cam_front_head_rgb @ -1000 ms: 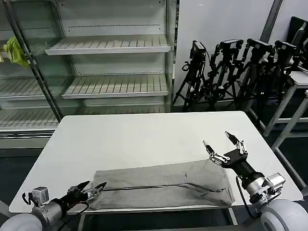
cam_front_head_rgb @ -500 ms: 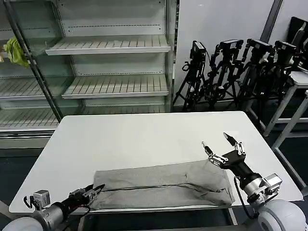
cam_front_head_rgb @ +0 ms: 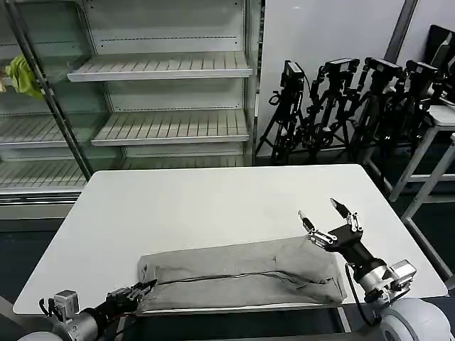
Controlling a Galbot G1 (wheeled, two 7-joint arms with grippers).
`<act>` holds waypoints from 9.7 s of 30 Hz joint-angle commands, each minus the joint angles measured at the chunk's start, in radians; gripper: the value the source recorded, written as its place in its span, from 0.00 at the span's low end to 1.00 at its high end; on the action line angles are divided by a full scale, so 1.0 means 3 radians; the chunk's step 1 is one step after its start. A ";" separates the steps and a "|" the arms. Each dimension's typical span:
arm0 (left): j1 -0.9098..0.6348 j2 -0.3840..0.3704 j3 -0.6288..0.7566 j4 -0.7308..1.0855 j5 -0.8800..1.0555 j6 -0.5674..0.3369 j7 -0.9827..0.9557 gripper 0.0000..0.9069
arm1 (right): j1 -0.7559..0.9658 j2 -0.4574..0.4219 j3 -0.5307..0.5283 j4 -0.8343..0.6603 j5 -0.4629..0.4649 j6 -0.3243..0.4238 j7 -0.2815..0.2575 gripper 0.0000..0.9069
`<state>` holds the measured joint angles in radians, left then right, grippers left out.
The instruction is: Fold and organize the clothes.
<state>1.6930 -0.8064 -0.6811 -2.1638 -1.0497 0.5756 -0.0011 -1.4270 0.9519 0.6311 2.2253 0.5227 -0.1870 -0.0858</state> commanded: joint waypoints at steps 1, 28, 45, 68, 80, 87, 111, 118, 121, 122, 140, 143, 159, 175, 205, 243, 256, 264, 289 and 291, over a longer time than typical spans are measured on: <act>0.0027 -0.0030 -0.0017 -0.0024 0.0063 0.0005 0.0004 0.04 | 0.0001 0.0002 0.0000 0.0011 -0.0004 0.0002 0.0002 1.00; 0.0337 0.0229 -0.1340 0.0485 -0.0092 0.0010 -0.0020 0.04 | 0.0739 -0.0072 -0.0495 -0.0329 0.0143 0.0079 -0.0021 1.00; 0.0586 0.0284 -0.1648 -0.0021 -0.0207 0.0013 -0.0064 0.04 | 0.0643 -0.0054 -0.0424 -0.0299 0.0135 0.0132 -0.0039 1.00; -0.0493 0.0460 -0.0121 -0.0754 -0.0390 0.0010 -0.0096 0.04 | 0.0305 -0.0553 -0.0126 -0.0155 -0.0068 0.0207 0.0220 1.00; -0.0929 0.0712 0.0493 -0.0747 -0.0477 0.0007 -0.0038 0.04 | 0.0269 -0.0579 -0.0095 -0.0154 -0.0069 0.0199 0.0283 1.00; -0.1172 0.0722 0.0723 -0.0777 -0.0508 0.0007 -0.0035 0.04 | 0.0243 -0.0585 -0.0089 -0.0165 -0.0081 0.0198 0.0291 1.00; -0.2230 0.0622 0.1786 -0.0462 -0.0475 0.0006 -0.0035 0.04 | 0.0034 -0.0535 0.0009 -0.0046 -0.0110 0.0197 0.0310 1.00; -0.2400 0.0499 0.1970 -0.0348 -0.0413 0.0005 -0.0032 0.04 | 0.0046 -0.0578 0.0048 -0.0025 -0.0086 0.0196 0.0322 1.00; -0.2473 0.0449 0.2039 -0.0291 -0.0392 0.0005 -0.0031 0.04 | 0.0063 -0.0599 0.0051 -0.0022 -0.0078 0.0194 0.0330 1.00; -0.2494 0.0435 0.2063 -0.0264 -0.0381 0.0004 -0.0026 0.04 | 0.0065 -0.0605 0.0051 -0.0020 -0.0074 0.0194 0.0330 1.00; -0.2702 0.0236 0.2290 -0.0123 -0.0334 0.0004 -0.0038 1.00 | 0.0086 -0.0588 0.0029 -0.0040 -0.0080 0.0197 0.0321 1.00; -0.2707 0.0230 0.2290 -0.0132 -0.0331 0.0003 -0.0038 1.00 | 0.0086 -0.0587 0.0031 -0.0039 -0.0081 0.0195 0.0319 1.00; -0.2345 0.0584 0.1653 -0.0165 -0.0301 0.0002 -0.0057 1.00 | 0.0122 -0.0587 -0.0015 -0.0043 -0.0091 0.0204 0.0298 1.00; -0.0874 0.0634 0.0493 0.0374 -0.0197 0.0006 -0.0235 1.00 | 0.0393 -0.0632 -0.0083 -0.0098 0.0006 0.0289 0.0220 1.00; -0.0454 0.0517 0.0538 -0.0202 -0.0198 0.0009 -0.0246 1.00 | 0.0223 -0.0455 0.0008 -0.0046 -0.0061 0.0355 0.0172 1.00; -0.1014 0.0346 0.0980 0.0098 -0.0182 0.0005 -0.0114 0.18 | 0.0071 -0.0402 0.0042 -0.0002 -0.0190 0.0323 0.0212 1.00; -0.0981 0.0266 0.0978 0.0069 -0.0108 0.0004 -0.0072 0.06 | 0.0024 -0.0389 0.0054 0.0028 -0.0211 0.0325 0.0210 1.00; -0.0955 0.0288 0.0892 0.0059 -0.0068 0.0003 -0.0064 0.06 | -0.0033 -0.0382 0.0101 0.0064 -0.0212 0.0334 0.0202 1.00; -0.0221 0.0988 -0.1003 0.0689 0.0038 0.0011 -0.0096 0.06 | 0.0388 -0.0430 -0.0103 -0.0172 -0.0056 0.0480 0.0085 1.00; -0.0184 0.1031 -0.1079 0.0741 0.0064 0.0012 -0.0100 0.06 | 0.0392 -0.0430 -0.0103 -0.0173 -0.0048 0.0489 0.0078 1.00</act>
<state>1.5500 -0.5606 -0.7685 -2.0192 -1.0519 0.5784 -0.0254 -1.3393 0.8228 0.6092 2.1885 0.4974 -0.0499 -0.0565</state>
